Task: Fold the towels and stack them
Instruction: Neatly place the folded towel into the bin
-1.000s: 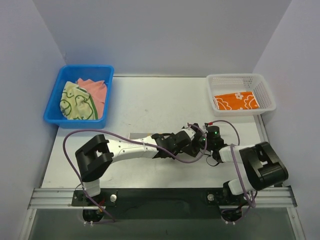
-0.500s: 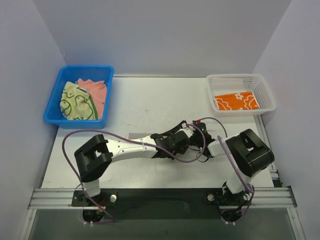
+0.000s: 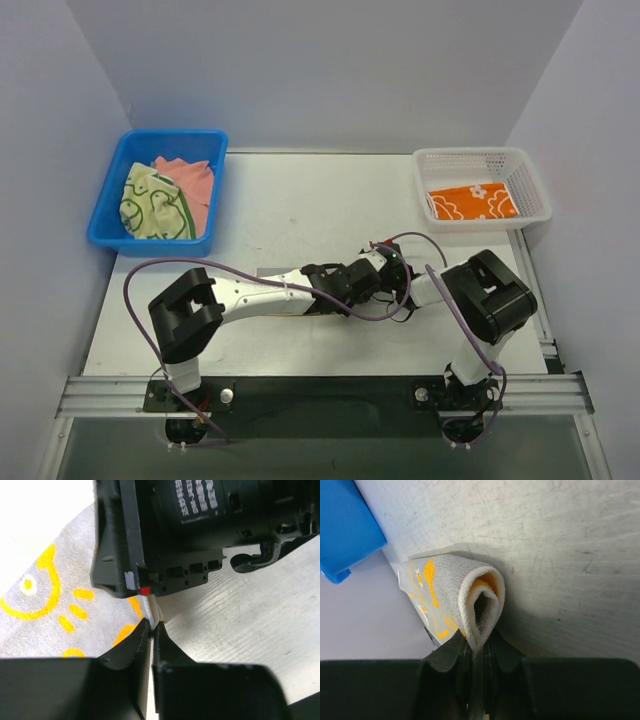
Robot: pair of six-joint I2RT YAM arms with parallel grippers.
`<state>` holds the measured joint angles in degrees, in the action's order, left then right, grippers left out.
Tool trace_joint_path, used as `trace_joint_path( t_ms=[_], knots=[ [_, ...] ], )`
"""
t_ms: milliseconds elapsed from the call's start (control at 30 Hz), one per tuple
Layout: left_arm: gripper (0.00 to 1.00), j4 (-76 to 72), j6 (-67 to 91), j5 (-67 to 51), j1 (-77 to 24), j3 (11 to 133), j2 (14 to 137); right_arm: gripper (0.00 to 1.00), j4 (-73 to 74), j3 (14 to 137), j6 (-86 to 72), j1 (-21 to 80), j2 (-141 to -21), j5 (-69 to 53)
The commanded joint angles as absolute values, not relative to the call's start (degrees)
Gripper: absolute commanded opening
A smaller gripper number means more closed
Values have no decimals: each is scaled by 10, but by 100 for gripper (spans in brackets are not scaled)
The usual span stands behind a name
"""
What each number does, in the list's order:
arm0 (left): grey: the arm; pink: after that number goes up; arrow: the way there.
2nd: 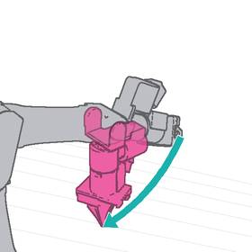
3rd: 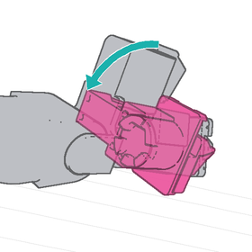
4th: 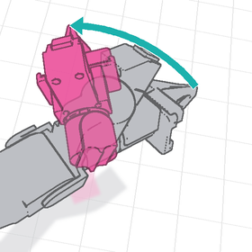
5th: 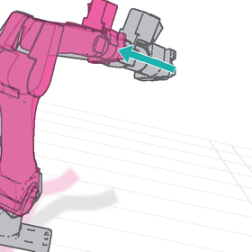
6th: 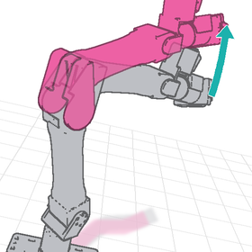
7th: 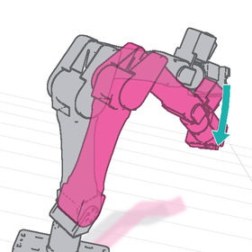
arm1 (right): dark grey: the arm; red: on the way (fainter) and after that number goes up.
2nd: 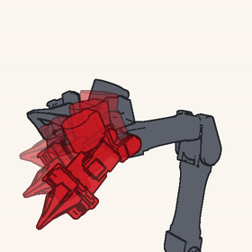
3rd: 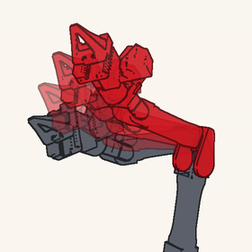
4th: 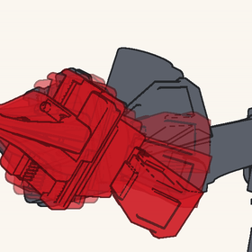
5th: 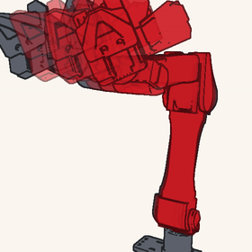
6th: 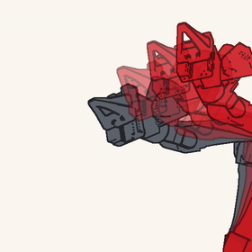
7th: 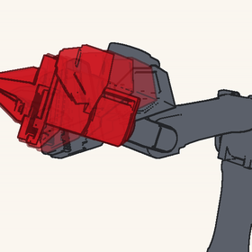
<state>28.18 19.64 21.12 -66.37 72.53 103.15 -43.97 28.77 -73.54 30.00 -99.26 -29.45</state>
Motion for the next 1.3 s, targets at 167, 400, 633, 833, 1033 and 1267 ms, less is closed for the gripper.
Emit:
trace_joint_path(
  t_ms=[167,400,633,833,1033,1267],
  knots=[
    [65,243,224,197,-665,758,976,0,-257,339,-584,280,-979,-255],
    [97,255,214,149,-590,735,881,0,-75,479,-391,218,-966,-246],
    [97,265,157,69,-363,651,751,0,100,669,-245,158,-991,-233],
    [98,232,146,21,-251,569,718,0,226,835,-130,106,-1031,-215],
    [97,229,138,8,-242,567,751,0,324,1002,-34,41,-1082,-183],
    [98,227,131,69,-238,556,776,0,367,1113,92,-22,-1136,-170]
  ],
)
